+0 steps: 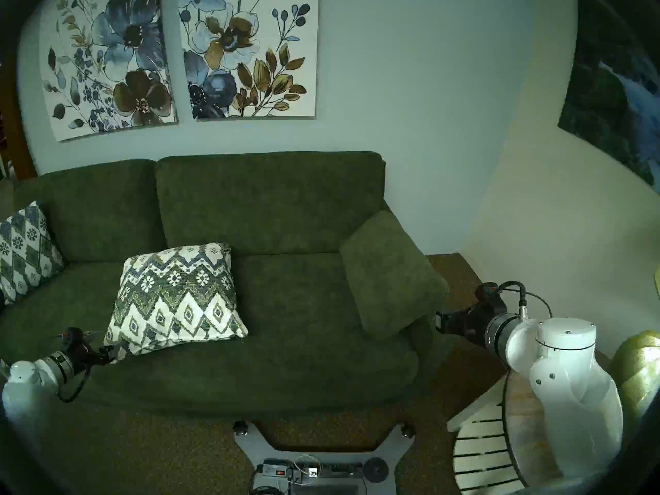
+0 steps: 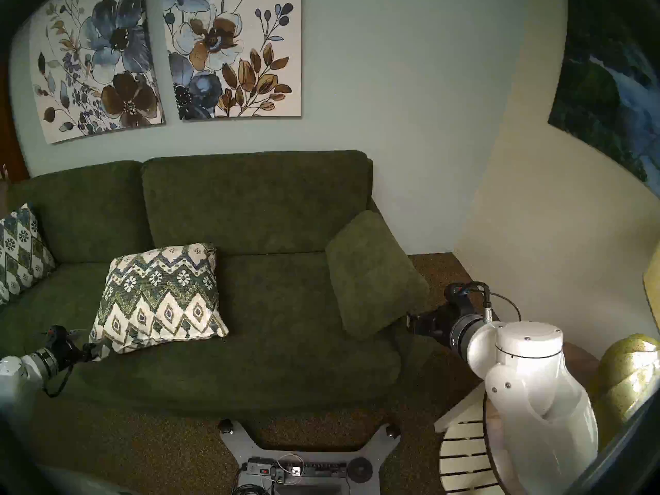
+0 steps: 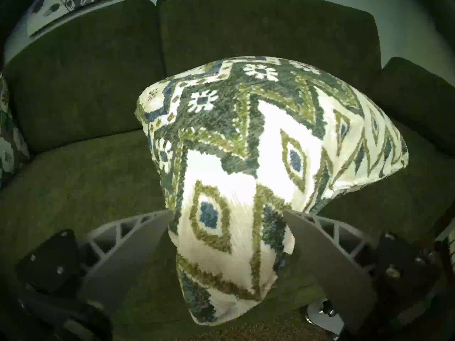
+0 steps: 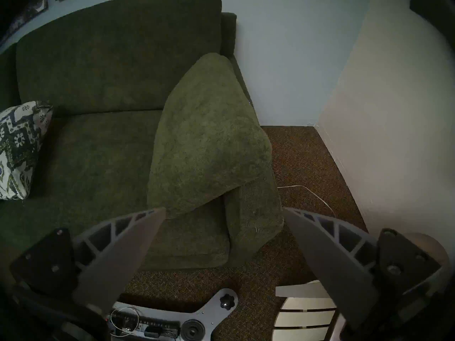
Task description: Fix throw pillow on sofa
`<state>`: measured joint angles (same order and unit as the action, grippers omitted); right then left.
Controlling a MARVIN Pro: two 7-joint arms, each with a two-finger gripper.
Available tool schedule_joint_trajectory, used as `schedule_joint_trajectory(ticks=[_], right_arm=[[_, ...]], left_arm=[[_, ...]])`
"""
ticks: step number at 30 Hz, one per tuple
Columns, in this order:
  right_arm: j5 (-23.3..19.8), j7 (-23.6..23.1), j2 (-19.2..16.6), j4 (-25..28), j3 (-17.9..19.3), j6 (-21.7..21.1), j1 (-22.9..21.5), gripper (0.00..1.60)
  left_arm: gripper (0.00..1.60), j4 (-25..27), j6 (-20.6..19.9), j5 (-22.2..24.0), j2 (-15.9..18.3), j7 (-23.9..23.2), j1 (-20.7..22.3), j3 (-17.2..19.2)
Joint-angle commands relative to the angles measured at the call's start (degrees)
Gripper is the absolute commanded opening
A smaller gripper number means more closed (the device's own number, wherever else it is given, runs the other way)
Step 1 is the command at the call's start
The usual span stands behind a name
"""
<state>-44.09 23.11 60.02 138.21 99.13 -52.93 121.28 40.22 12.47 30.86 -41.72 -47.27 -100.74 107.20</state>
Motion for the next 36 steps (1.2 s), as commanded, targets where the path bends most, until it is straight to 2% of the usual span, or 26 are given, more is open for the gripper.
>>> schedule_joint_trajectory(ticks=[1, 2, 5, 6, 7, 11, 12, 15, 16, 17, 18, 22, 34, 36], right_arm=[[0.0, 0.0, 0.0, 0.5, 0.0, 0.0, -0.1, 1.60], [0.0, 0.0, 0.0, 0.5, 0.0, 0.0, -0.1, 1.60], [0.0, 0.0, 0.0, 0.4, 0.0, 0.0, -0.1, 1.60], [0.0, 0.0, 0.0, 0.4, 0.0, 0.0, -0.1, 1.60], [0.0, 0.0, 0.0, 0.4, 0.0, 0.0, -0.1, 1.60], [0.0, 0.0, 0.0, 0.4, 0.0, 0.0, -0.1, 1.60], [0.0, 0.0, 0.0, 0.4, 0.0, 0.0, -0.1, 1.60], [0.0, 0.0, 0.0, 0.4, 0.0, 0.0, -0.1, 1.60], [0.0, 0.0, 0.0, 0.4, 0.0, 0.0, -0.1, 1.60], [0.0, 0.0, 0.0, 0.4, 0.0, 0.0, -0.1, 1.60], [0.0, 0.0, 0.0, 0.4, 0.0, 0.0, -0.1, 1.60], [0.0, 0.0, 0.0, 0.4, 0.0, 0.0, -0.1, 1.60], [0.0, 0.0, 0.0, 0.3, 0.0, 0.0, -0.1, 1.60], [0.0, 0.0, 0.0, 0.3, 0.0, 0.1, -0.1, 1.60]], left_arm=[[1.60, -0.9, -0.6, -0.3, 1.3, 2.5, 6.0, -2.0], [1.60, -1.6, -0.8, -0.9, 1.2, 2.9, 7.7, -2.6], [1.60, -0.5, -1.8, -1.1, 1.0, 4.7, 8.5, -3.8], [1.60, -1.3, -2.2, -1.7, 0.7, 5.2, 10.0, -4.5], [1.60, -0.5, -2.6, -1.6, 0.6, 5.6, 9.4, -4.8], [1.60, -2.1, -4.8, -3.1, -0.4, 6.9, 12.5, -7.4], [1.60, -1.6, -5.0, -3.1, -0.5, 7.4, 12.0, -7.7], [1.60, -4.5, -6.7, -4.7, -1.5, 7.6, 15.0, -10.3], [1.60, -4.0, -6.8, -4.7, -1.6, 7.8, 14.1, -10.5], [1.60, -6.6, -7.7, -5.7, -2.1, 7.3, 16.5, -11.9], [1.60, -6.4, -7.8, -5.7, -2.4, 7.6, 15.7, -12.1], [1.60, -10.7, -9.4, -7.5, -4.0, 8.1, 17.5, -14.7], [1.60, -17.0, -9.7, -8.9, -7.1, 12.1, 21.9, -16.8], [1.26, -17.8, -9.6, -9.0, -7.3, 12.4, 22.7, -16.9]])
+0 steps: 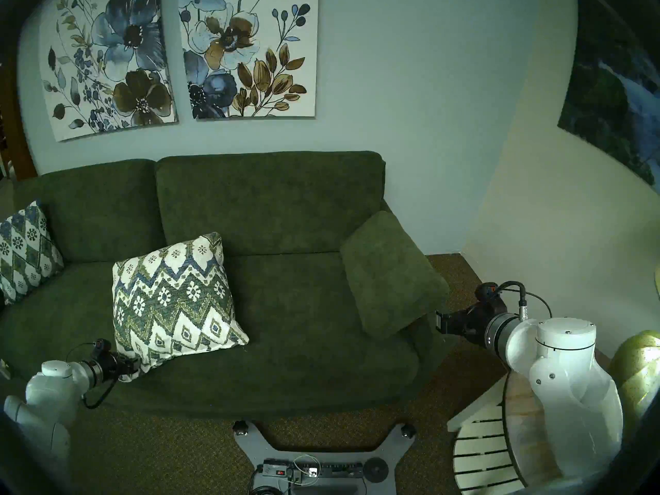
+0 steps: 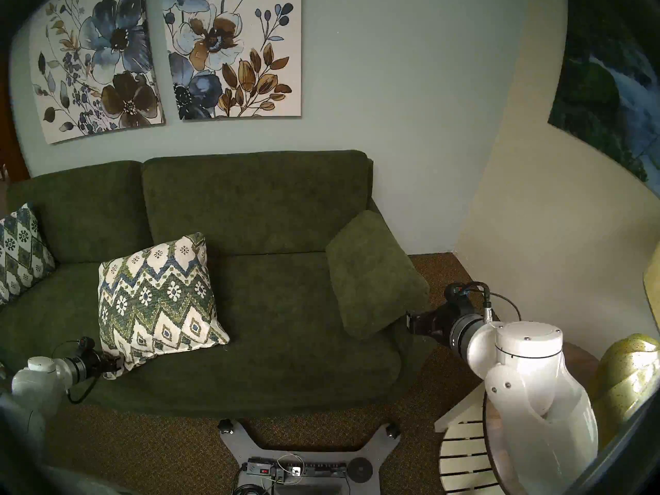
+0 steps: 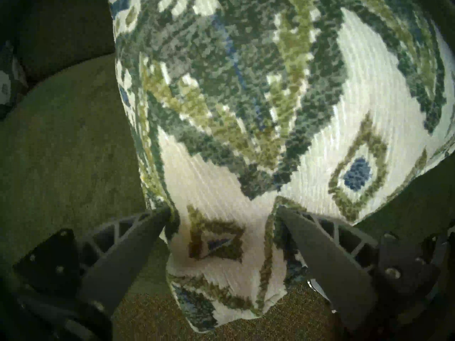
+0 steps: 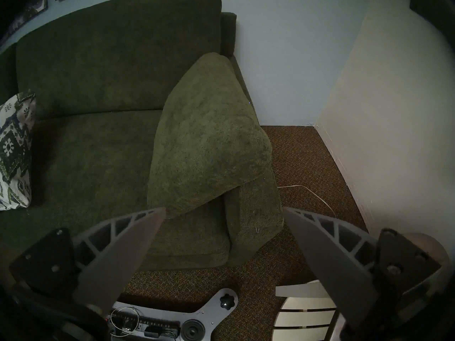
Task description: Fix throw pillow on sofa
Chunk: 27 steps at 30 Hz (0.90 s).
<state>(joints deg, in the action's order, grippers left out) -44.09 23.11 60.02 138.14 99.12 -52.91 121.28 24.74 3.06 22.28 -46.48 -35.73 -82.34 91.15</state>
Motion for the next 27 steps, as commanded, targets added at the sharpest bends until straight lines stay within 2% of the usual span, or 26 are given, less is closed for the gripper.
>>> schedule_joint_trajectory(ticks=[1, 2, 6, 7, 9, 11, 14, 15, 16, 17, 18, 19, 24, 25, 26, 27], right_arm=[[0.0, 0.0, 0.0, 0.4, 0.0, 0.0, -0.1, 1.60], [0.0, 0.0, 0.0, 0.4, 0.0, 0.0, -0.1, 1.60], [0.0, 0.0, 0.0, 0.4, 0.0, 0.0, -0.1, 1.60], [0.0, 0.0, 0.0, 0.4, 0.0, 0.0, -0.1, 1.60], [0.0, 0.0, 0.0, 0.4, 0.0, 0.0, -0.1, 1.60], [0.0, 0.0, 0.0, 0.5, 0.0, 0.0, -0.1, 1.60], [0.0, 0.0, 0.0, 0.5, 0.0, 0.0, -0.1, 1.60], [0.0, 0.0, 0.0, 0.5, 0.0, 0.0, -0.1, 1.60], [0.0, 0.0, 0.0, 0.5, 0.0, 0.0, -0.1, 1.60], [0.0, 0.0, 0.0, 0.5, 0.0, 0.0, -0.1, 1.60], [0.0, 0.0, 0.0, 0.5, 0.0, 0.0, -0.1, 1.60], [0.0, 0.0, 0.0, 0.5, 0.0, 0.0, -0.1, 1.60], [0.0, 0.0, 0.0, 0.3, 0.0, 0.0, -0.1, 1.60], [0.0, 0.0, 0.0, 0.3, 0.0, 0.0, -0.1, 1.60], [0.0, 0.0, 0.0, 0.3, 0.0, 0.0, -0.1, 1.60], [0.0, 0.0, 0.0, 0.3, 0.0, 0.0, -0.1, 1.60]], left_arm=[[0.95, -2.6, -0.2, -0.4, -2.5, 0.8, 4.7, -0.9], [0.80, -3.0, -0.1, -0.4, -2.5, 0.7, 5.1, -0.9], [0.48, -4.5, 0.5, -0.4, -2.6, 0.4, 6.6, -1.1], [0.26, -4.7, 0.6, -0.5, -2.7, 0.4, 6.8, -1.1], [0.00, -5.3, 1.1, -0.5, -2.6, -0.1, 7.3, -1.3], [0.00, -5.7, 2.0, -0.5, -2.2, -1.7, 7.4, -1.3], [0.00, -5.7, 4.5, 0.6, -1.3, -6.8, 7.1, -0.7], [0.00, -4.8, 5.1, 1.1, -1.4, -5.0, 6.7, -0.8], [0.00, -3.9, 5.8, 1.9, -0.9, -7.4, 6.5, -0.3], [0.00, -2.8, 6.2, 2.4, -0.7, -7.5, 6.2, -0.1], [0.00, -2.0, 6.9, 3.0, -0.3, -10.3, 6.2, 0.4], [0.00, -0.7, 7.3, 3.4, -0.3, -8.6, 6.1, 0.4], [0.00, 3.4, 9.5, 5.0, 0.9, -13.7, 7.7, 1.9], [0.00, 2.4, 9.9, 5.0, 0.9, -12.8, 8.8, 1.8], [0.00, 5.0, 10.0, 5.3, 1.2, -15.6, 8.3, 2.2], [0.00, 4.0, 10.4, 5.5, 1.1, -14.8, 9.2, 2.2]])
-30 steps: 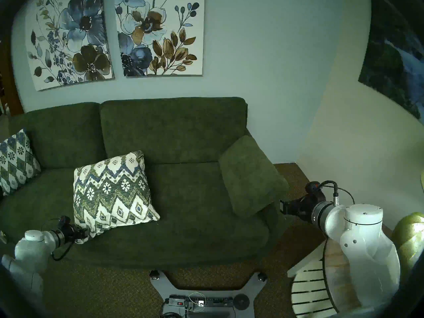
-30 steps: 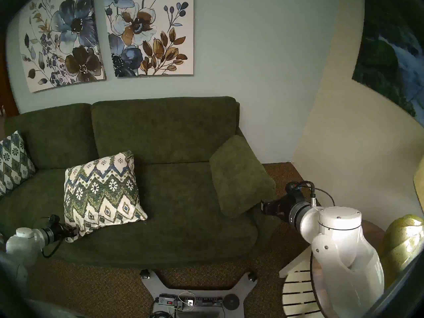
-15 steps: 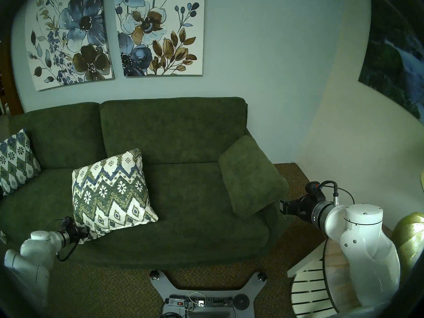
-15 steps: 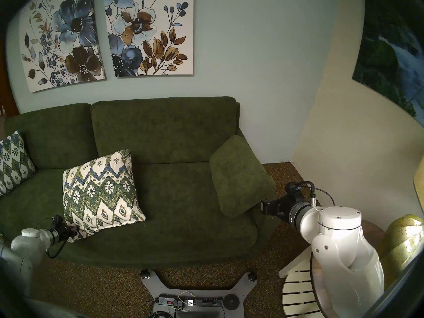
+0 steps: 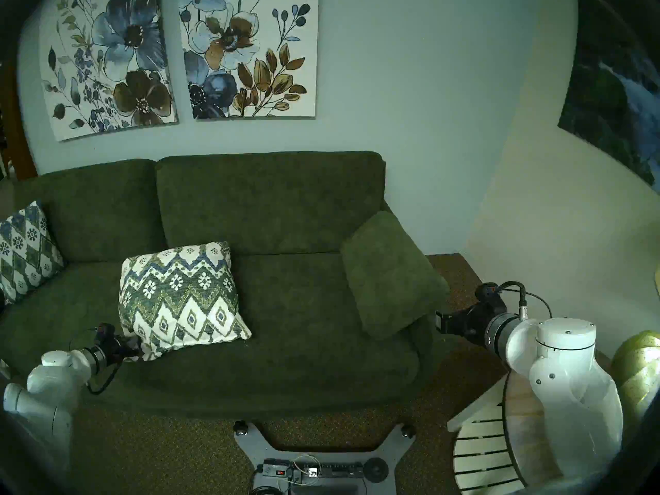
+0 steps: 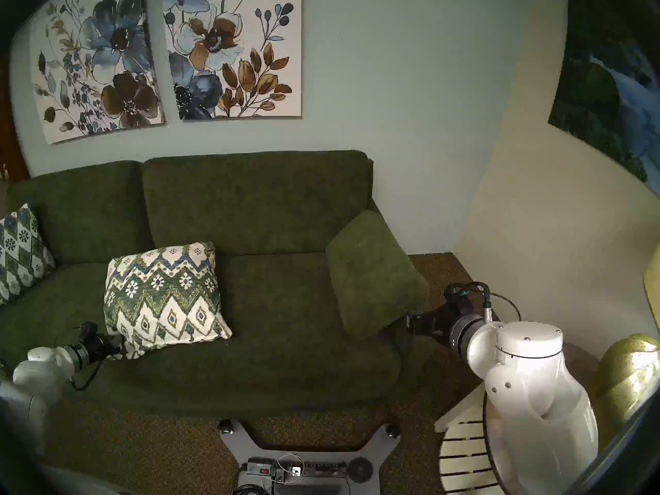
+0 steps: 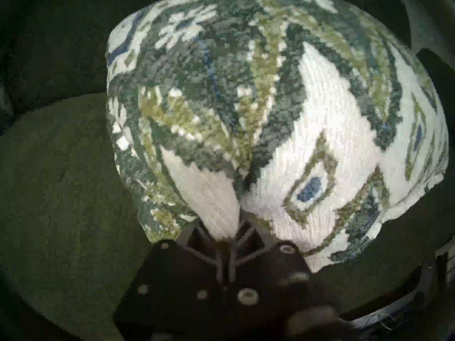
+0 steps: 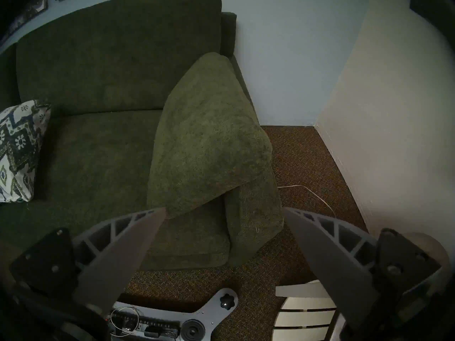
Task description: Fix throw pillow on sofa
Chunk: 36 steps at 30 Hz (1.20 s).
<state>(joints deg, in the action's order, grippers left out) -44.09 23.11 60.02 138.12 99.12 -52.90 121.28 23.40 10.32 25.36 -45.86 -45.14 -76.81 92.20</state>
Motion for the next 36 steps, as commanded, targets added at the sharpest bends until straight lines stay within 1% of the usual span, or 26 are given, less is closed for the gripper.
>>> schedule_joint_trajectory(ticks=[1, 4, 5, 8, 9, 10, 11, 13, 14, 15, 16, 17, 18, 23, 26, 27, 28, 29, 30, 31, 32, 35, 36], right_arm=[[0.0, 0.0, 0.0, 0.3, 0.0, 0.0, -0.1, 1.60], [0.0, 0.0, 0.0, 0.2, 0.0, 0.0, -0.1, 1.60], [0.0, 0.0, 0.0, 0.2, 0.0, 0.0, -0.1, 1.60], [0.0, 0.0, 0.0, 0.2, 0.0, 0.1, -0.1, 1.60], [0.0, 0.0, 0.0, 0.2, 0.0, 0.1, -0.1, 1.60], [0.0, 0.0, 0.0, 0.2, 0.0, 0.1, -0.1, 1.60], [0.0, 0.0, 0.0, 0.1, 0.0, 0.1, -0.1, 1.60], [0.0, 0.0, 0.0, 0.1, 0.0, 0.1, -0.1, 1.60], [0.0, 0.0, 0.0, 0.1, 0.0, 0.1, -0.1, 1.60], [0.0, -0.1, 0.0, 0.1, 0.0, 0.1, -0.1, 1.60], [0.0, -0.1, 0.0, 0.1, 0.0, 0.1, -0.1, 1.60], [0.0, -0.1, 0.0, 0.1, 0.0, 0.1, -0.1, 1.60], [0.0, -0.1, 0.0, 0.1, 0.0, 0.1, -0.1, 1.60], [0.0, -0.1, 0.0, 0.1, 0.0, 0.1, -0.2, 1.60], [0.0, -0.1, 0.0, 0.1, 0.0, 0.1, -0.2, 1.60], [0.0, -0.1, 0.0, 0.1, 0.0, 0.1, -0.2, 1.60], [0.0, -0.1, 0.0, 0.1, 0.0, 0.1, -0.2, 1.60], [0.0, -0.1, 0.0, 0.1, 0.0, 0.1, -0.2, 1.60], [0.0, -0.1, 0.0, 0.1, 0.0, 0.1, -0.2, 1.60], [0.0, -0.1, 0.0, 0.1, 0.0, 0.1, -0.2, 1.60], [0.0, -0.1, 0.0, 0.1, 0.0, 0.1, -0.2, 1.60], [0.0, -0.1, 0.0, 0.1, 0.0, 0.1, -0.2, 1.60], [0.0, -0.1, 0.0, 0.1, 0.0, 0.1, -0.2, 1.60]], left_arm=[[0.00, 6.4, 3.3, 2.5, 0.5, -6.5, 3.9, 1.2], [0.00, 8.9, 3.8, 3.1, 0.3, -9.7, 4.9, 1.5], [0.00, 8.8, 3.9, 3.3, 0.1, -9.9, 5.4, 1.5], [0.00, 11.8, 4.1, 4.1, -0.5, -13.4, 6.1, 1.7], [0.00, 11.2, 4.3, 4.4, -0.7, -13.0, 6.7, 1.6], [0.00, 13.0, 4.2, 4.7, -0.9, -14.9, 6.7, 1.7], [0.00, 13.8, 4.2, 4.9, -1.1, -15.9, 7.0, 1.7], [0.00, 14.3, 4.3, 5.6, -1.7, -16.7, 7.6, 1.6], [0.00, 16.6, 4.1, 5.9, -2.0, -18.9, 7.4, 1.6], [0.00, 15.8, 4.2, 6.2, -2.4, -18.6, 7.9, 1.5], [0.00, 16.4, 4.2, 6.4, -2.9, -19.3, 8.0, 1.3], [0.00, 18.5, 4.0, 6.7, -3.3, -21.5, 7.7, 1.2], [0.00, 18.2, 4.0, 7.0, -3.9, -21.5, 7.9, 0.9], [0.00, 22.5, 3.0, 8.3, -6.8, -26.3, 6.7, -0.8], [0.00, 25.1, 2.3, 9.1, -8.8, -29.0, 5.2, -2.4], [0.00, 26.8, 2.0, 9.3, -9.4, -29.9, 4.5, -2.9], [0.00, 25.8, 1.9, 9.5, -9.3, -29.8, 4.4, -3.7], [0.00, 28.1, 1.3, 9.8, -10.8, -31.4, 3.6, -4.0], [0.00, 29.1, 1.1, 9.9, -11.4, -31.9, 3.0, -4.6], [0.00, 28.7, 0.9, 10.2, -11.0, -32.3, 2.8, -5.5], [0.00, 30.9, 0.4, 10.4, -12.5, -33.0, 1.9, -5.9], [0.00, 32.6, -0.4, 11.1, -13.7, -34.5, 0.5, -7.5], [0.00, 33.9, -0.7, 11.4, -14.3, -35.1, -0.3, -8.1]])
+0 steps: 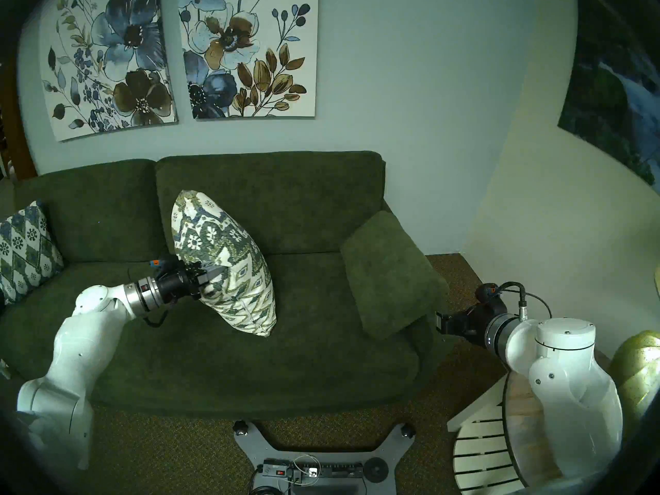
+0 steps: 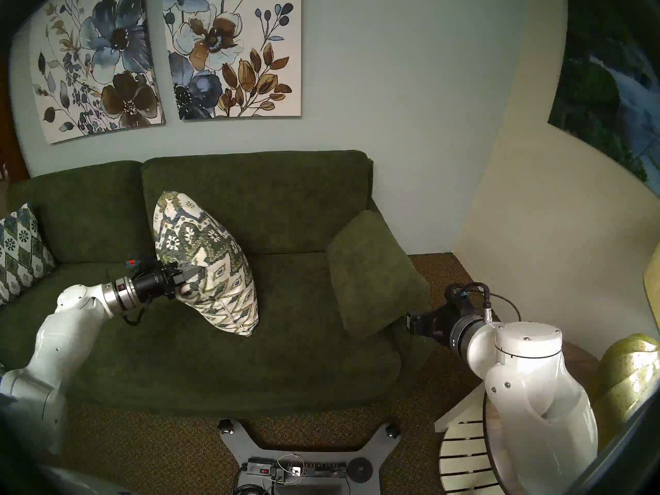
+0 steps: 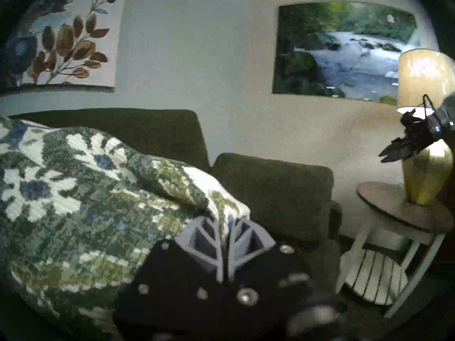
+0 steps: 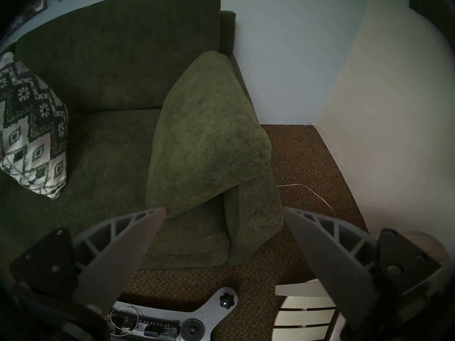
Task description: Fix throw pillow on sofa
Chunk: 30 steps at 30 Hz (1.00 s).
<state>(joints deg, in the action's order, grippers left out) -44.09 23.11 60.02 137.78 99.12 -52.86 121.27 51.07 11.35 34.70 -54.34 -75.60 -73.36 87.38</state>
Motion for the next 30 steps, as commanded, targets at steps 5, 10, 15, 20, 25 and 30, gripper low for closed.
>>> schedule_joint_trajectory(ticks=[5, 10, 15, 20, 25, 30], right_arm=[[0.0, -0.1, 0.0, 0.5, 0.0, 0.1, -0.2, 1.60], [0.0, -0.1, 0.0, 0.5, 0.0, 0.1, -0.2, 1.60], [0.0, -0.1, 0.0, 0.6, 0.0, 0.1, -0.2, 1.60], [0.0, -0.1, 0.0, 0.6, 0.0, 0.1, -0.2, 1.60], [0.0, -0.1, 0.0, 0.7, 0.0, 0.1, -0.1, 1.60], [0.0, -0.1, -0.1, 0.7, 0.0, 0.0, -0.1, 1.60]], left_arm=[[0.00, 9.9, -3.0, 3.3, -7.4, -6.4, -6.3, -5.4], [0.00, 14.5, -4.0, 4.3, -8.0, -7.0, -8.9, -6.4], [0.00, 18.5, -4.7, 5.3, -8.1, -6.4, -10.7, -6.1], [0.00, 22.0, -5.5, 6.0, -8.2, -4.7, -11.8, -5.0], [0.00, 25.9, -6.9, 5.7, -8.8, -0.7, -12.7, -3.6], [0.00, 29.3, -9.2, 4.0, -10.0, 6.3, -13.8, -2.8]])
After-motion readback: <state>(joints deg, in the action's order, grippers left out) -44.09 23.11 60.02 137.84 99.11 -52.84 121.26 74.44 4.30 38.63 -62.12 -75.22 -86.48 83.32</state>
